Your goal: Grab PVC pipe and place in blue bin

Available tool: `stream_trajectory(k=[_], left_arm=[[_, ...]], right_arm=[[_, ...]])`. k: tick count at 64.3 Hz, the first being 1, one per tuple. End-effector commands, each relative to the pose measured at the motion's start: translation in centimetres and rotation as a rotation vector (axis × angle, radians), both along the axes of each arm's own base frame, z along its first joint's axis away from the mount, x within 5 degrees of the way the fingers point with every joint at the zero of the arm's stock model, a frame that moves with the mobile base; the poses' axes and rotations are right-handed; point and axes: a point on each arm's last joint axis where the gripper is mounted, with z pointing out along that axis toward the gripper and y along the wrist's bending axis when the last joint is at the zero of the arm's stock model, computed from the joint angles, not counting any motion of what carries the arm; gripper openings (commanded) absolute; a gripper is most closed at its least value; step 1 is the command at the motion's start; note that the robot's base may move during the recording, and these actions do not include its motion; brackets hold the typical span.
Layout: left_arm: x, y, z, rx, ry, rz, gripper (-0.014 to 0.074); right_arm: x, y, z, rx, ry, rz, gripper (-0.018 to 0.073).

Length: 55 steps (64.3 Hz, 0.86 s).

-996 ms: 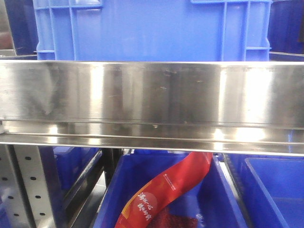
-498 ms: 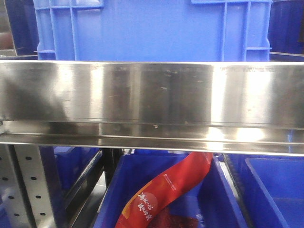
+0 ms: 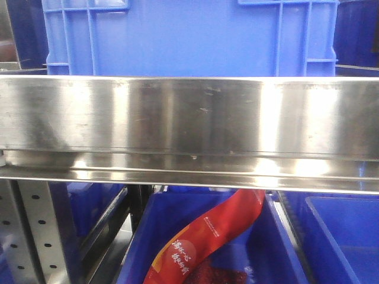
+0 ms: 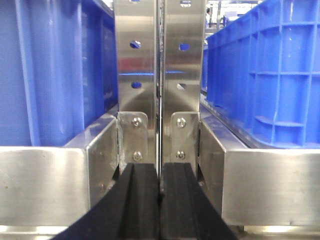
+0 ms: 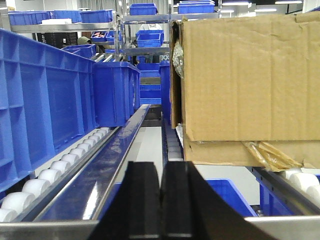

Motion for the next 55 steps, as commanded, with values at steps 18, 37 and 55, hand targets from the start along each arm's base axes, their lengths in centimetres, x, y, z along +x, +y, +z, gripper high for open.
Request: stream_trajectory(k=[18,37,55], left_arm=[[-0.07,0.03,0.28,-0.004,-0.03,0.005,-0.0111],[-0.07,0.03,0.28,-0.004,-0.03,0.005,-0.0111],[-0.07,0.03,0.28,-0.004,-0.03,0.005,-0.0111]], right_arm=[[-0.05,-0.03,0.15,-0.011,-0.02,-0.007,-0.0168],[-0.05,-0.03,0.15,-0.011,-0.02,-0.007,-0.0168],[-0.05,-0.03,0.15,-0.011,-0.02,-0.007,-0.0168]])
